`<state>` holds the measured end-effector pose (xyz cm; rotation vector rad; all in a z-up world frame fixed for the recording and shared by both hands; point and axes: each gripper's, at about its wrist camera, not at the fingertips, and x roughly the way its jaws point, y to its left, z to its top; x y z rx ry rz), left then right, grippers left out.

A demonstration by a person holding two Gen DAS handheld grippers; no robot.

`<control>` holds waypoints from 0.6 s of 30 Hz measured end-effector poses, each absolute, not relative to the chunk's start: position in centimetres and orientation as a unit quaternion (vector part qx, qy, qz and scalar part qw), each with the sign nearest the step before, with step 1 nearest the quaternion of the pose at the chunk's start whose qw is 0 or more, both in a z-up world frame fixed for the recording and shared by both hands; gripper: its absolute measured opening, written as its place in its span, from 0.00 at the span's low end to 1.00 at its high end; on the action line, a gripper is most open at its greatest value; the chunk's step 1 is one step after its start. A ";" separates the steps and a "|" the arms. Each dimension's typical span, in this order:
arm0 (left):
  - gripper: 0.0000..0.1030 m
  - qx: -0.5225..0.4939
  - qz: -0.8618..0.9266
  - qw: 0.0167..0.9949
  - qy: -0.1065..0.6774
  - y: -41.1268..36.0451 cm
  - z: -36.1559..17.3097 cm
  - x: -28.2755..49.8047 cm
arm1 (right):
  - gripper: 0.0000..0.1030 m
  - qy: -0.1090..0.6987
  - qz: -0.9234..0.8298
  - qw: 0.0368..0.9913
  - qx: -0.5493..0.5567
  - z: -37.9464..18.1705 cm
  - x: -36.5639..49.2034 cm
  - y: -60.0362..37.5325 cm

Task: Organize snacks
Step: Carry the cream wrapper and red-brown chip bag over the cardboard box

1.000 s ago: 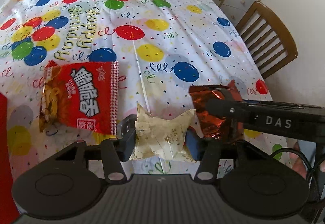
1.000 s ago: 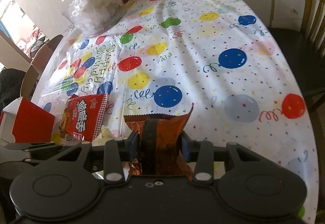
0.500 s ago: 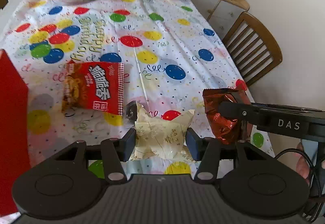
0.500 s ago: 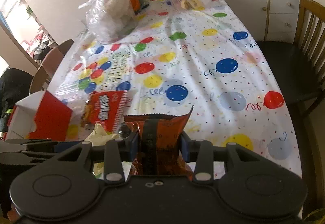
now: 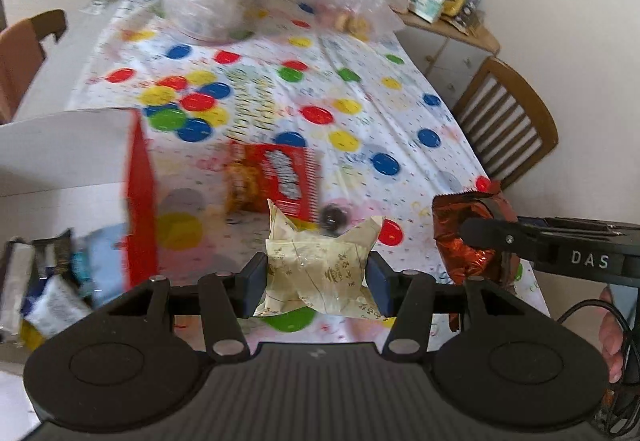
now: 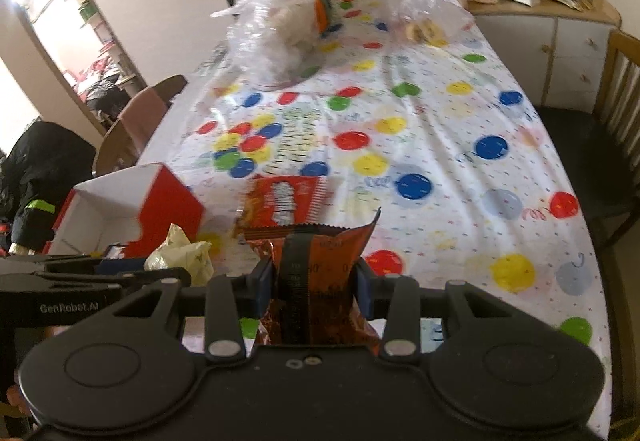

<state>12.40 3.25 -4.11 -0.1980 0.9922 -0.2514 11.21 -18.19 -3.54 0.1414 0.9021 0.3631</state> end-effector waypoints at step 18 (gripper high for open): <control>0.51 -0.101 -0.048 0.894 0.435 15.2 -0.4 8.8 | 0.38 0.400 0.241 0.884 0.017 0.1 9.7 -5.3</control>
